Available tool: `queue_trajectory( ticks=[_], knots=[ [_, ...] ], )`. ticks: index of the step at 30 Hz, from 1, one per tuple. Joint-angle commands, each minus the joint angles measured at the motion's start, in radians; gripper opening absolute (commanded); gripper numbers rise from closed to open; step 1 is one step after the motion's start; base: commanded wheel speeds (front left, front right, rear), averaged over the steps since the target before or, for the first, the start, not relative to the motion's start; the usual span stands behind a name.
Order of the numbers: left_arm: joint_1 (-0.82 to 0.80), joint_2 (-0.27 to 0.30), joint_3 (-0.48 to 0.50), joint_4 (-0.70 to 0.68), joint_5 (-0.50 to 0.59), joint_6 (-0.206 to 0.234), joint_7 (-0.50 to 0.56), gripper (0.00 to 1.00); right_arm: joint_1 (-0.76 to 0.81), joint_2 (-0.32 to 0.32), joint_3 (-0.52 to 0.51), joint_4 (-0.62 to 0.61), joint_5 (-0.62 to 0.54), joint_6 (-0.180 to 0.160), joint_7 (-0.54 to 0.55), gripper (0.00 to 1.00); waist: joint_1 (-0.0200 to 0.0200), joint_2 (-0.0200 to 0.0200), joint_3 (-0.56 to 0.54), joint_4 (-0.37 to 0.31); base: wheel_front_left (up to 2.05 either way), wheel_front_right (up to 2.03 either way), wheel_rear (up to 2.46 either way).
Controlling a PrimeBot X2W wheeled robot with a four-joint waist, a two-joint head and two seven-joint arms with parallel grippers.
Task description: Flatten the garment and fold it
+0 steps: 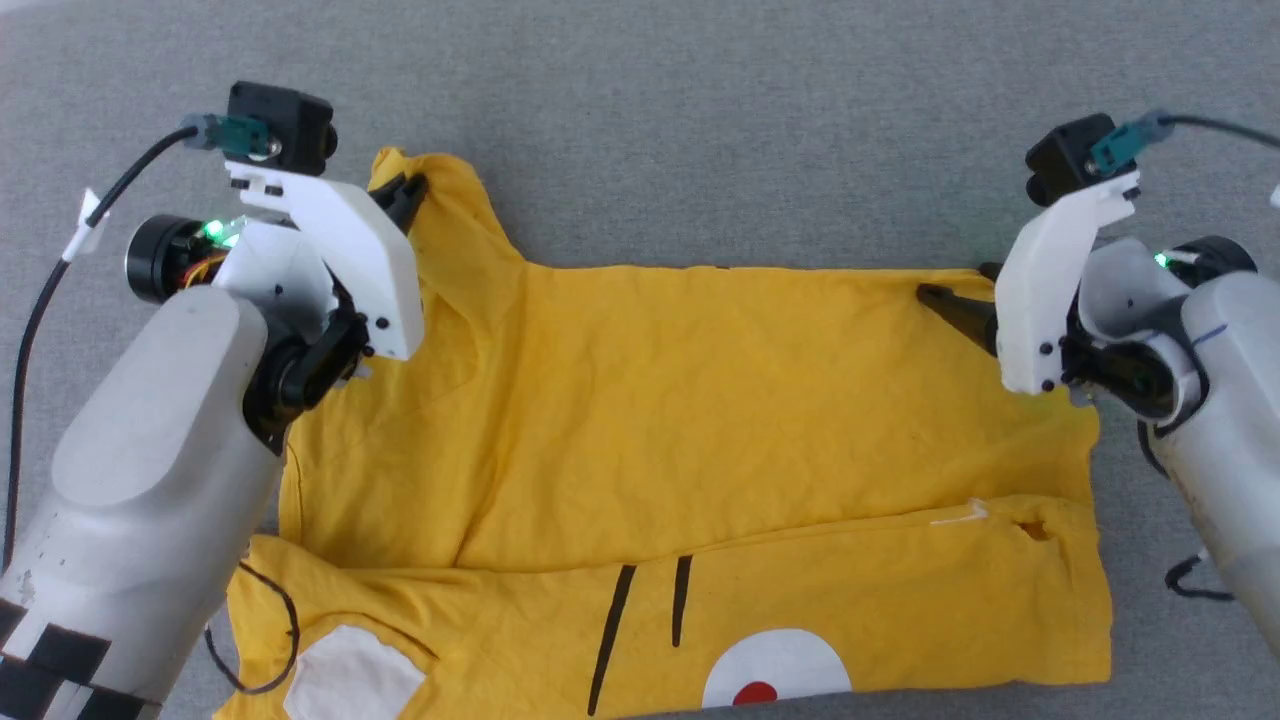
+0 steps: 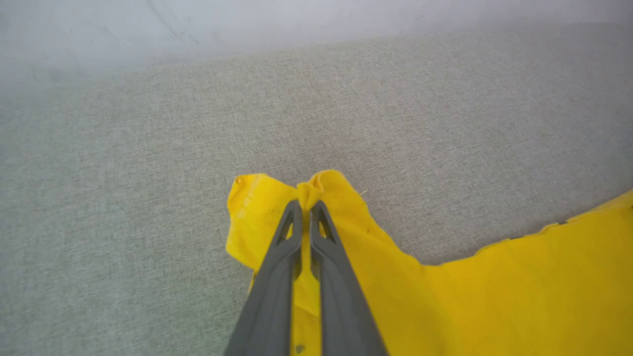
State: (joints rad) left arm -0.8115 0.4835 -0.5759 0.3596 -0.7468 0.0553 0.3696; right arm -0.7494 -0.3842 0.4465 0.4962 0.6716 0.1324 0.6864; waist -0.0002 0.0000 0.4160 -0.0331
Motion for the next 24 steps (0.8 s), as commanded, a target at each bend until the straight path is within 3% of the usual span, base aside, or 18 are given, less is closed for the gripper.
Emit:
queue_trajectory(
  ticks=[1, 3, 8, 16, 24],
  knots=[
    [0.017, 0.006, 0.003, -0.006, -0.004, 0.007, -0.001, 0.00, 0.051, 0.011, 0.055, 0.059, 0.033, -0.002, 0.091, 0.44, 0.0002, 0.0000, 0.003, 0.003, 0.00, 0.00, 0.00],
    [0.022, 0.009, 0.003, -0.008, -0.007, 0.009, 0.000, 0.00, 0.051, 0.007, 0.089, 0.068, 0.057, -0.002, 0.165, 0.00, 0.0002, 0.0000, 0.001, 0.002, 0.00, 0.00, 0.00],
    [0.037, 0.011, 0.008, 0.001, -0.013, 0.016, -0.013, 0.00, 0.037, -0.006, 0.123, 0.033, 0.100, -0.002, 0.193, 0.00, 0.0002, 0.0000, -0.019, 0.001, 0.00, 0.00, 0.00],
    [0.053, 0.013, 0.045, 0.024, -0.007, 0.050, -0.106, 0.00, -0.034, -0.054, 0.052, 0.028, 0.029, -0.002, -0.091, 0.00, 0.0002, 0.0000, -0.121, 0.012, 0.00, 0.00, 0.00],
    [0.182, 0.034, 0.102, -0.076, -0.037, 0.121, -0.184, 0.00, 0.025, -0.050, -0.016, 0.043, -0.003, -0.002, -0.211, 0.00, 0.0002, 0.0000, -0.224, 0.024, 0.00, 0.00, 0.00]
  ],
)
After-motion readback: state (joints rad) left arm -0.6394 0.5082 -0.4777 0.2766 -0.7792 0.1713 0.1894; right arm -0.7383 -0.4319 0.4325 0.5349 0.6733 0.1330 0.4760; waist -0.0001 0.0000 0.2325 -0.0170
